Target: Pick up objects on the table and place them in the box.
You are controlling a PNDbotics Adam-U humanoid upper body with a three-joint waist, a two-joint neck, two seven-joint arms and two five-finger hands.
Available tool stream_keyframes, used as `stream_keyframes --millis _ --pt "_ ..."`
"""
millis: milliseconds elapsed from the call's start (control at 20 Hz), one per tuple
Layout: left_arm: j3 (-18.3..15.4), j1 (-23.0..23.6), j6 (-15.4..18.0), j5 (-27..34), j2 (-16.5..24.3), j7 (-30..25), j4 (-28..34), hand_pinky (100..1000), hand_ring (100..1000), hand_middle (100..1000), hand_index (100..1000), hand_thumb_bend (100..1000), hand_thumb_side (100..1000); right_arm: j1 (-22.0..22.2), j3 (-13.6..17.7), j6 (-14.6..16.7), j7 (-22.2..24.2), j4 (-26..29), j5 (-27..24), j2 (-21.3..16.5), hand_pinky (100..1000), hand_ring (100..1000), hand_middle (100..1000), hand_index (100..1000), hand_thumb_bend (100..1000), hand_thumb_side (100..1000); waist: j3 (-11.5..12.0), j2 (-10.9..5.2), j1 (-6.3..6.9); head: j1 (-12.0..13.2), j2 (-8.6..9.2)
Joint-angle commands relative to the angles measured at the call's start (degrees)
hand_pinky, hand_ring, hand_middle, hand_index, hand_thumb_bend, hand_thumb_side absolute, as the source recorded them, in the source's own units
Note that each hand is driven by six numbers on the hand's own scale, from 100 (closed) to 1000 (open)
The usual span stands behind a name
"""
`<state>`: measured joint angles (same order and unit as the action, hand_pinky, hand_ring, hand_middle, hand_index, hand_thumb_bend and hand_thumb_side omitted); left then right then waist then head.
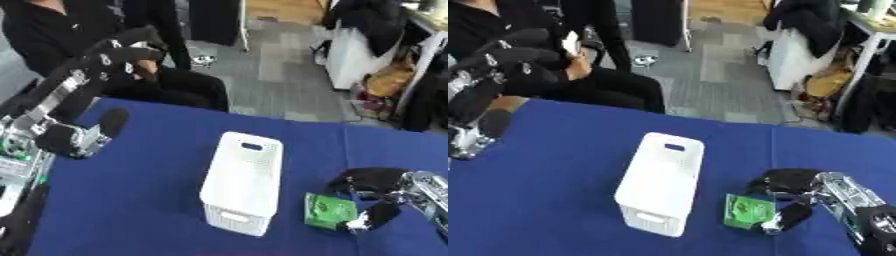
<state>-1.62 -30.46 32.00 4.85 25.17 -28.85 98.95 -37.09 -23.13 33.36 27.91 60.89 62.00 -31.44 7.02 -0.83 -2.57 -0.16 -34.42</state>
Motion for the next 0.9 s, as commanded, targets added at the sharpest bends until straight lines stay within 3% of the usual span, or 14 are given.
stream_keyframes --millis 50,300,900 --pt "-0.2 -0.9 0.2 -0.1 0.7 -0.3 0.5 700 898 976 929 100 680 -0.4 1.4 -0.6 -1.9 -1.0 2.1 0.2 990 939 924 980 480 1000 0.0 -0.65 0.33 0.3 0.17" --pt "-0.2 -0.9 0.3 -0.1 0.6 -0.3 0.5 700 898 976 929 100 680 0.2 3.4 -2.8 -5.2 -4.7 6.0 2.2 988 938 928 989 475 1000 0.0 -0.59 0.41 0.3 0.21" --pt "-0.2 -0.9 0.3 -0.1 0.5 -0.4 0.5 700 897 976 929 100 680 -0.6 5.2 -2.4 -10.7 -9.5 12.0 5.6 970 911 874 979 510 1000 0.0 -0.48 0.5 0.0 0.41"
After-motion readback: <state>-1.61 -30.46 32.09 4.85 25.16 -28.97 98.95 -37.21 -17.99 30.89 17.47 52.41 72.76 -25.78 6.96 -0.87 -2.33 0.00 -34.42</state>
